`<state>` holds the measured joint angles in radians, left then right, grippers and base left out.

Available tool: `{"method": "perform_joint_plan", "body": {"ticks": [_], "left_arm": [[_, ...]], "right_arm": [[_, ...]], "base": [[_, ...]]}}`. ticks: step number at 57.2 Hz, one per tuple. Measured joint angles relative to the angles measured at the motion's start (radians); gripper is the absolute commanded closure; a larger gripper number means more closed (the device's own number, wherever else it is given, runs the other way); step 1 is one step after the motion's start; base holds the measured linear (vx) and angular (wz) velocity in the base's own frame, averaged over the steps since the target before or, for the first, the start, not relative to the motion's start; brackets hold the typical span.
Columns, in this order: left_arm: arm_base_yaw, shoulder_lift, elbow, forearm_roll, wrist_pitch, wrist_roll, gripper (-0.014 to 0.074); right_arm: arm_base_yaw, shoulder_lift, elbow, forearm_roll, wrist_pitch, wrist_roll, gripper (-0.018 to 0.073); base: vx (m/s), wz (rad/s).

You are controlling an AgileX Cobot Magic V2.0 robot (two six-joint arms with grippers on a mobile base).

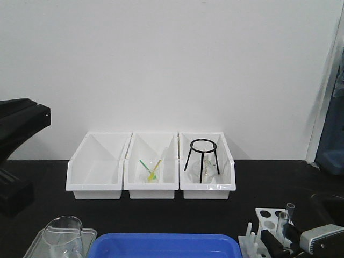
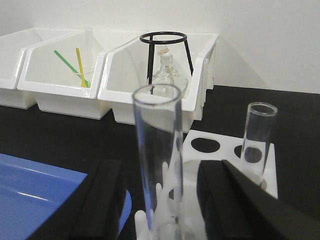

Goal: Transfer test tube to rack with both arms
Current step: 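Lower the tube into a rack hole and open the right gripper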

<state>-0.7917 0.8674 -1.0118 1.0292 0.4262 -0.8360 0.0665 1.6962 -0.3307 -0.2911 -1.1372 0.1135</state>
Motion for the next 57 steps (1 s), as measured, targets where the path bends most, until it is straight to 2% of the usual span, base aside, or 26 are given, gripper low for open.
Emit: {"method": "perform_joint_plan", "body": {"ticks": [9,16,21,25,31,38,48,52,57], "left_arm": [[0.0,0.0,0.0,0.0,0.0,0.0,0.0603],[0.0,0.0,0.0,0.0,0.0,0.0,0.0603],[0.0,0.0,0.0,0.0,0.0,0.0,0.0605],[0.0,0.0,0.0,0.0,0.003,0.0,0.0605],[0.0,0.0,0.0,-0.001,0.024,0.0,0.0605],[0.0,-0.013,0.022,-0.016,0.054,0.0,0.0605],[0.0,-0.092,0.175,-0.075,0.06,0.0,0.0603],[0.0,-0.132,0.256,-0.114,0.058,0.0,0.0603],[0.0,-0.182,0.347,-0.16,0.038,0.0,0.0603]], "right_arm": [[0.0,-0.073,0.0,-0.011,0.005,0.018,0.0063],[0.0,-0.229,0.0,-0.022,0.005,0.051,0.007],[0.0,-0.368,0.001,-0.026,0.005,0.088,0.0104],[0.0,-0.486,0.001,-0.028,0.041,0.104,0.0168],[0.0,-0.667,0.003,-0.034,0.23,0.117,0.0321],[0.0,-0.897,0.006,-0.048,0.589,0.13,0.0572],[0.0,-1.196,0.01,-0.055,1.047,0.15,0.057],[0.0,-1.291,0.01,-0.055,1.174,0.15,0.057],[0.0,-1.379,0.01,-0.053,1.264,0.15,0.057]], "base": [[0.0,0.0],[0.0,0.0],[0.0,0.0],[0.0,0.0],[0.0,0.0],[0.0,0.0],[0.0,0.0],[0.0,0.0],[0.0,0.0]]}}
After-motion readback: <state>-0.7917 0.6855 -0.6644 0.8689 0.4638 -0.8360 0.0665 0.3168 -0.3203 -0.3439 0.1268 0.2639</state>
